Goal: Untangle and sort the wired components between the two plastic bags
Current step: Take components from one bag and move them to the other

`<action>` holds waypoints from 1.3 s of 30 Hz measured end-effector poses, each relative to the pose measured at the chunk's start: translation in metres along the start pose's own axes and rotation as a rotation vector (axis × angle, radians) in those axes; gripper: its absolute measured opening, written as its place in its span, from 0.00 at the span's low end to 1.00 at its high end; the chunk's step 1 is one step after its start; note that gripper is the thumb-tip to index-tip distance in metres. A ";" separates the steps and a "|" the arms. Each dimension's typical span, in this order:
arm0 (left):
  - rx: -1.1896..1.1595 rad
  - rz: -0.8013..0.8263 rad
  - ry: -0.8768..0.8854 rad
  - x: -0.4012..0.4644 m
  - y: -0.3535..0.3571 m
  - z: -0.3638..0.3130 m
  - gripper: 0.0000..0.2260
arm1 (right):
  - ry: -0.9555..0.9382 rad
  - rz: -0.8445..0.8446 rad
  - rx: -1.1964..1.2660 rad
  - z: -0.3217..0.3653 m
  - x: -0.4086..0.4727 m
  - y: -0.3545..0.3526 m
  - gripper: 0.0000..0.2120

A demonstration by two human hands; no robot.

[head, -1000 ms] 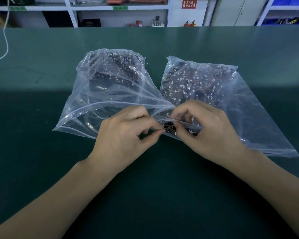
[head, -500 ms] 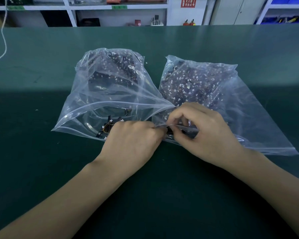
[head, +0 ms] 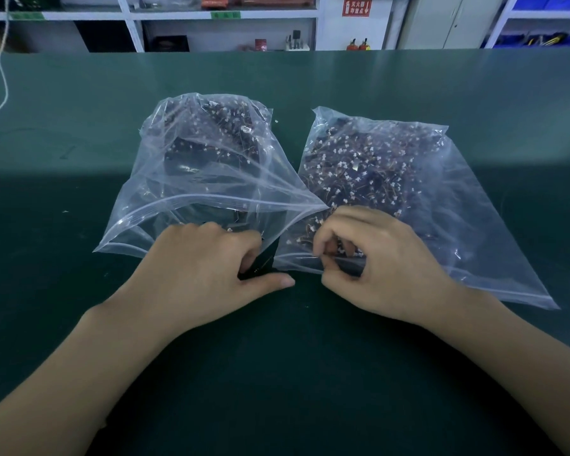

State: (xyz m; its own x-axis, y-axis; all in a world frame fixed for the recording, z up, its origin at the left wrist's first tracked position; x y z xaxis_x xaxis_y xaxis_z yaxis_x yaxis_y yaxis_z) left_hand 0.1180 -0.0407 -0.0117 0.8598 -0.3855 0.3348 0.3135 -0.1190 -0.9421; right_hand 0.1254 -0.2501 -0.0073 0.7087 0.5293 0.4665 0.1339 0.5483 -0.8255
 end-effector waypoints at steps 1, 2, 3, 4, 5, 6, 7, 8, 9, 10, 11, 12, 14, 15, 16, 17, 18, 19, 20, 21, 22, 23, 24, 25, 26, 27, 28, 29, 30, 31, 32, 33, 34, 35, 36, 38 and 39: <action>0.000 0.018 0.006 0.000 0.001 -0.001 0.31 | 0.004 -0.001 0.008 0.000 0.000 0.000 0.06; -0.004 0.033 0.014 0.000 0.001 -0.003 0.31 | 0.009 -0.003 0.017 -0.001 0.000 0.001 0.06; -0.010 0.047 0.023 0.000 0.001 -0.005 0.29 | 0.012 -0.007 0.024 -0.002 0.000 0.001 0.06; -0.017 0.064 0.031 -0.001 0.001 -0.006 0.27 | 0.011 -0.012 0.032 -0.002 0.000 0.002 0.06; -0.021 0.087 0.036 -0.002 0.002 -0.006 0.24 | 0.008 -0.022 0.040 -0.002 -0.001 0.002 0.06; -0.025 0.112 0.040 -0.002 0.003 -0.006 0.21 | 0.005 -0.033 0.049 -0.002 -0.001 0.002 0.07; -0.029 0.135 0.043 -0.003 0.004 -0.007 0.19 | 0.003 -0.045 0.059 -0.003 -0.001 0.002 0.07; -0.038 0.150 0.042 -0.003 0.004 -0.007 0.17 | 0.003 -0.056 0.067 -0.003 -0.002 0.002 0.07; -0.052 0.155 0.040 -0.003 0.004 -0.007 0.16 | 0.004 -0.064 0.073 -0.004 -0.002 0.002 0.07; -0.069 0.147 0.041 -0.002 0.002 -0.007 0.15 | 0.007 -0.069 0.076 -0.005 -0.002 0.003 0.07; -0.090 0.124 0.049 -0.001 0.000 -0.008 0.14 | 0.009 -0.071 0.078 -0.006 -0.002 0.003 0.06; -0.112 0.086 0.064 -0.001 -0.003 -0.009 0.14 | 0.010 -0.075 0.081 -0.007 -0.002 0.003 0.06; -0.147 0.002 0.096 -0.001 -0.010 -0.011 0.13 | 0.010 -0.093 0.090 -0.008 -0.002 0.003 0.03; -0.154 -0.025 0.102 -0.001 -0.013 -0.011 0.12 | 0.013 -0.102 0.099 -0.008 -0.002 0.003 0.02; -0.156 -0.045 0.098 -0.001 -0.014 -0.010 0.12 | 0.017 -0.107 0.107 -0.008 -0.002 0.003 0.01; -0.158 -0.066 0.084 -0.001 -0.016 -0.008 0.12 | 0.019 -0.109 0.112 -0.009 -0.002 0.003 0.00; -0.162 -0.096 0.066 -0.001 -0.017 -0.006 0.13 | 0.019 -0.111 0.116 -0.009 -0.002 0.004 0.01; -0.166 -0.143 0.051 -0.002 -0.019 -0.004 0.13 | 0.015 -0.113 0.122 -0.009 -0.002 0.004 0.02; -0.171 -0.206 0.041 -0.002 -0.023 -0.002 0.13 | 0.011 -0.119 0.133 -0.009 -0.002 0.004 0.03; -0.182 -0.275 0.033 -0.001 -0.026 -0.002 0.13 | 0.005 -0.126 0.151 -0.009 -0.002 0.003 0.03; -0.207 -0.340 0.028 -0.002 -0.030 -0.002 0.13 | -0.002 -0.133 0.172 -0.008 -0.002 0.003 0.04; -0.252 -0.392 0.028 -0.002 -0.032 -0.004 0.13 | -0.009 -0.139 0.195 -0.007 -0.002 0.002 0.06; -0.309 -0.427 0.035 -0.003 -0.033 -0.007 0.13 | -0.018 -0.144 0.222 -0.005 -0.002 0.002 0.08; -0.360 -0.446 0.046 -0.004 -0.033 -0.011 0.14 | -0.030 -0.154 0.258 -0.003 -0.002 0.001 0.09; -0.397 -0.457 0.059 -0.005 -0.032 -0.015 0.14 | -0.046 -0.171 0.301 -0.001 -0.002 0.000 0.10; -0.426 -0.463 0.069 -0.006 -0.031 -0.019 0.13 | -0.063 -0.195 0.342 0.002 -0.002 -0.001 0.10; -0.457 -0.469 0.077 -0.007 -0.029 -0.022 0.12 | -0.081 -0.221 0.374 0.003 -0.002 -0.002 0.08; -0.491 -0.478 0.084 -0.007 -0.028 -0.024 0.12 | -0.097 -0.242 0.394 0.005 -0.002 -0.003 0.05; -0.525 -0.489 0.092 -0.007 -0.027 -0.025 0.12 | -0.106 -0.255 0.404 0.005 -0.002 -0.004 0.04; -0.561 -0.497 0.100 -0.007 -0.026 -0.025 0.12 | -0.107 -0.263 0.408 0.005 -0.002 -0.005 0.03; -0.594 -0.503 0.107 -0.007 -0.025 -0.025 0.12 | -0.101 -0.272 0.409 0.005 -0.002 -0.006 0.03; -0.619 -0.506 0.114 -0.006 -0.025 -0.025 0.11 | -0.091 -0.282 0.412 0.004 -0.002 -0.007 0.03; -0.633 -0.510 0.118 -0.006 -0.024 -0.025 0.10 | -0.078 -0.292 0.417 0.004 -0.002 -0.008 0.03; -0.640 -0.512 0.118 -0.006 -0.024 -0.025 0.09 | -0.066 -0.303 0.423 0.003 -0.003 -0.009 0.03; -0.645 -0.513 0.114 -0.005 -0.023 -0.026 0.08 | -0.055 -0.313 0.429 0.003 -0.003 -0.010 0.03; -0.656 -0.508 0.104 -0.005 -0.022 -0.027 0.06 | -0.040 -0.331 0.432 0.003 -0.003 -0.012 0.03; -0.662 -0.506 0.103 -0.005 -0.021 -0.027 0.05 | -0.036 -0.336 0.430 0.002 -0.003 -0.012 0.04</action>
State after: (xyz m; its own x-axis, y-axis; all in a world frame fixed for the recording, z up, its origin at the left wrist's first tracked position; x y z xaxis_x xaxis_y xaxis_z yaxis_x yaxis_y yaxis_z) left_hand 0.0964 -0.0611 0.0059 0.6276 -0.2190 0.7471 0.3228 -0.8000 -0.5057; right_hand 0.1200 -0.2567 0.0020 0.6503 0.2971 0.6991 0.0482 0.9023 -0.4283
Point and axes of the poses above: each hand's wrist, its own x-axis towards the middle knuckle, its own y-axis out of the palm, z = x × y, the point moved 5 cm from there along x, towards the middle knuckle, and after that the axes turned 2 degrees about -x, right-handed, at the moved point
